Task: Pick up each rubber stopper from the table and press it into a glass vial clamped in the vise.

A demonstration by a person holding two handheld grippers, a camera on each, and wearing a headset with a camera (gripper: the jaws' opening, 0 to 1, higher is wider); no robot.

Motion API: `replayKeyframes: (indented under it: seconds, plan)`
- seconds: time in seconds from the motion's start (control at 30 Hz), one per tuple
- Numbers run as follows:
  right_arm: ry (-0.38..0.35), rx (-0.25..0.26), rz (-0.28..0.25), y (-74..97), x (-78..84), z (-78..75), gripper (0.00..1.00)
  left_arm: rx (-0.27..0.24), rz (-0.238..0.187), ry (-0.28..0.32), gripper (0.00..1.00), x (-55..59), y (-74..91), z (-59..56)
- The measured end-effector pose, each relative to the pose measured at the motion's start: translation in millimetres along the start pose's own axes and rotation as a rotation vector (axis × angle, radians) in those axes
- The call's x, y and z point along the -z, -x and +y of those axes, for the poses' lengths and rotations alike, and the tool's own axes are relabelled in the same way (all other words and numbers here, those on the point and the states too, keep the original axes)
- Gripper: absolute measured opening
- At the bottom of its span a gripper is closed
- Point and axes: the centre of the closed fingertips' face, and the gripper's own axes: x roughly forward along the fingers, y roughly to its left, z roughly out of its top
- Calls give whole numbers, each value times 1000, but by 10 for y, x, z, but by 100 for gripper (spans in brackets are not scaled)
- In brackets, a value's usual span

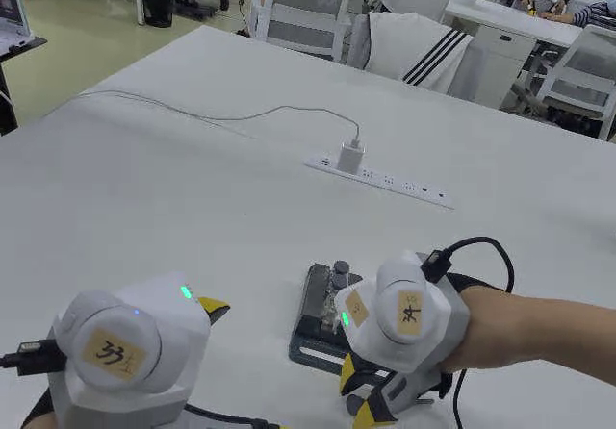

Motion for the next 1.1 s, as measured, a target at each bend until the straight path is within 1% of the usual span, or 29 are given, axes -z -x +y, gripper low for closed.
replayKeyframes:
  seconds: [0.17,0.3,0.5,0.7,0.9,1.0,1.1]
  plan:
    - [13,-2,12,-35,10,2,14,1,0,3,98,5,-5,4]
    - [24,1,17,-31,11,-16,12,3,-1,5,98,12,-11,1]
    - [43,10,28,-37,9,-38,10,5,-3,10,97,27,-27,-6]
    - [80,26,41,-40,15,-48,9,6,-3,14,97,34,-33,-6]
    - [69,32,28,-39,13,-54,8,8,-3,13,97,32,-42,-13]
    - [40,33,16,-37,10,-62,8,9,-2,10,97,27,-45,-14]
    - [-1,32,-9,-30,8,-65,8,9,-2,8,97,21,-43,-11]
